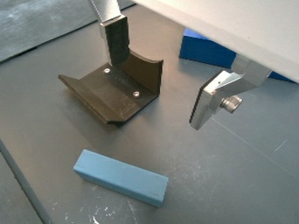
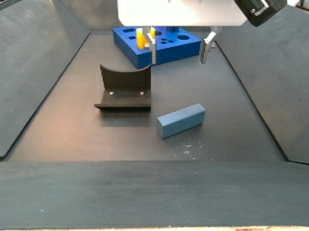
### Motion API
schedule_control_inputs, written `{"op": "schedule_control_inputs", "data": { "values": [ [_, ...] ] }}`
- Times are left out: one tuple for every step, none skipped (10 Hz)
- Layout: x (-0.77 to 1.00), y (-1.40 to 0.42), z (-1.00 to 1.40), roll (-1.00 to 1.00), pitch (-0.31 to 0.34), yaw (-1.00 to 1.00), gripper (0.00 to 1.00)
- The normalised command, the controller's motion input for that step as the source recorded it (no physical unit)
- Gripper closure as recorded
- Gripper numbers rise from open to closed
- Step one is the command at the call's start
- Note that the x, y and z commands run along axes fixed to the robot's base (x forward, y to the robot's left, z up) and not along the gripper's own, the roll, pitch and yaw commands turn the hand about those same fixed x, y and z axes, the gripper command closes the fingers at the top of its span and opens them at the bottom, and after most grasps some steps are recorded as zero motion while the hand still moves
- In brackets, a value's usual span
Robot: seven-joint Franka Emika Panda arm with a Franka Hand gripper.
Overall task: Pick up the rectangle object. Move up. Place the rectangle object on the fixture. Regrasp the rectangle object. Move to above the board. Insert the rectangle object.
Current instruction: Pick up the rectangle object.
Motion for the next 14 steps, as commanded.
{"op": "schedule_control_inputs", "data": {
  "values": [
    [0.23,0.0,0.0,0.0,0.003,-0.07,0.0],
    [0.01,0.03,-0.08,0.01,-0.009,-0.09,0.0],
    [-0.04,0.04,-0.22,0.02,-0.069,-0.94,0.0],
    [0.0,0.0,-0.32,0.0,-0.003,-1.0,0.0],
    [0.0,0.0,-0.23,0.03,-0.06,-1.0,0.0],
    [-0.1,0.1,-0.04,0.0,0.0,-0.01,0.0],
    [-0.01,0.0,-0.34,0.0,-0.046,-1.0,0.0],
    [0.0,0.0,-0.41,0.0,0.0,-1.0,0.0],
    [0.0,0.0,-0.32,0.03,0.0,-1.0,0.0],
    [0.0,0.0,0.0,0.0,0.0,-0.01,0.0],
    [0.0,0.02,0.0,0.0,0.0,0.0,0.0],
    [0.11,0.54,0.0,-0.1,-0.057,-0.4,0.0],
    [0.04,0.53,0.0,0.0,-0.006,-0.44,0.0],
    [0.02,0.06,-0.02,0.0,0.043,-0.15,0.0]
  ]
}}
